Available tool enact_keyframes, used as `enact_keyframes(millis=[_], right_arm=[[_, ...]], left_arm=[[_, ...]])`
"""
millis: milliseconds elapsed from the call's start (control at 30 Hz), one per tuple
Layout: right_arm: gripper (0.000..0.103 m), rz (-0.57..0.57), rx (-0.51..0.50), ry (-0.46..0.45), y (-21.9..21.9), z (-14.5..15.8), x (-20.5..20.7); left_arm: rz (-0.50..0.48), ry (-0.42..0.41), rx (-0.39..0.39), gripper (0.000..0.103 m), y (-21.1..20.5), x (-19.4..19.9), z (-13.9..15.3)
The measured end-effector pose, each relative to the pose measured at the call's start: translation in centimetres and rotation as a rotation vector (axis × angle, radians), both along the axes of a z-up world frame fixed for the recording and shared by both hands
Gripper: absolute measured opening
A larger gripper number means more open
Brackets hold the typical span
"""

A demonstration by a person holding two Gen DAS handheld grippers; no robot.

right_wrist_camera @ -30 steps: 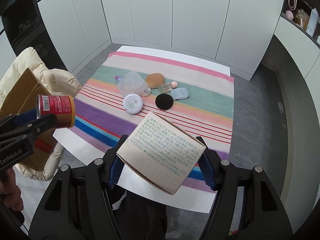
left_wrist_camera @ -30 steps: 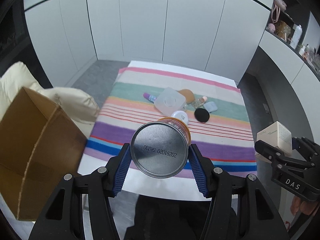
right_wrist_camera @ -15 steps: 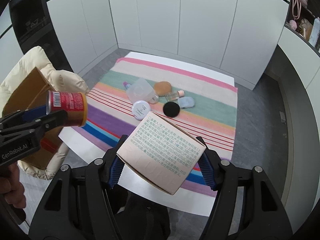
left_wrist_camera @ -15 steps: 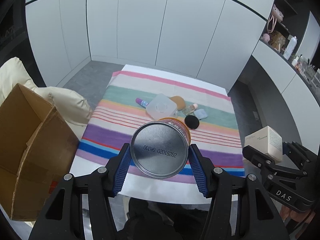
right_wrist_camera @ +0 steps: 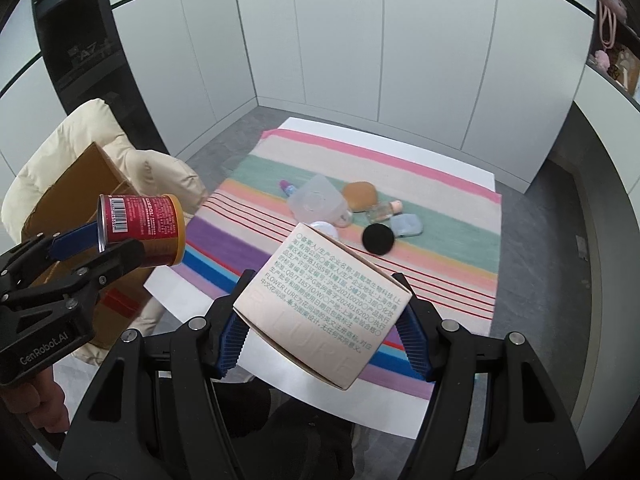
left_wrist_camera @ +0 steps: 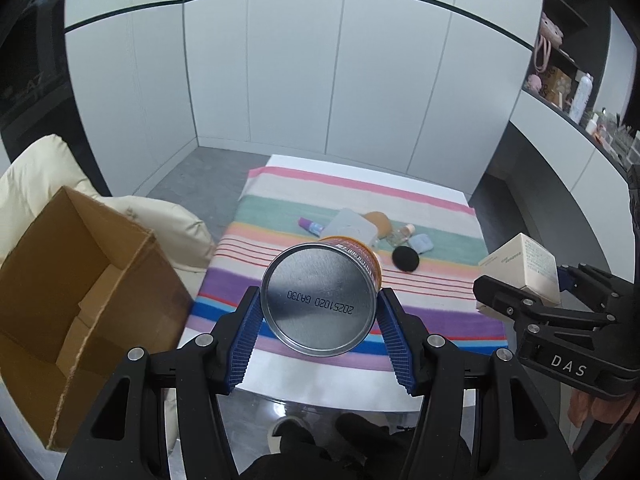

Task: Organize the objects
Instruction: 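Lift the red can with the left tool while the right tool carries the white box toward the cardboard box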

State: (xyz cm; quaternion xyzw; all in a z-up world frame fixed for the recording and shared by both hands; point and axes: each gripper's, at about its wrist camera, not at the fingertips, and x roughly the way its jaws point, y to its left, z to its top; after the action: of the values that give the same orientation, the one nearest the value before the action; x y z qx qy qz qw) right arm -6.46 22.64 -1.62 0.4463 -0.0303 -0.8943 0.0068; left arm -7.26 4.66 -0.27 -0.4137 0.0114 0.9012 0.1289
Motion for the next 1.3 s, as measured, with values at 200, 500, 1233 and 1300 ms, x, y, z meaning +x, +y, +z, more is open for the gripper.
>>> enact_keyframes(millis=[200,500,1233,1300], right_arm=[[0.068,0.04,-0.006,0.001,-2.3,-0.2,-0.9],[0.068,0.117,-0.004,0.0,-6.4,-0.5,-2.1],[0.068,0.259,0.005,0.009,-14.1,-0.7,-3.7],[0.068,0.27,0.004,0.008,-14.7,-0.7,-3.8]], left_arm=[[0.049,-0.003,0.007,0.059,-2.7,-0.1,-0.3],[0.106,-0.002,0.002,0.058,-5.8,-0.1,-0.8],[0.233,0.043,0.011,0.058,-13.4,0.8,0.1],[0.249,0.05,0.008,0.058,-14.1,1.1,0.2]])
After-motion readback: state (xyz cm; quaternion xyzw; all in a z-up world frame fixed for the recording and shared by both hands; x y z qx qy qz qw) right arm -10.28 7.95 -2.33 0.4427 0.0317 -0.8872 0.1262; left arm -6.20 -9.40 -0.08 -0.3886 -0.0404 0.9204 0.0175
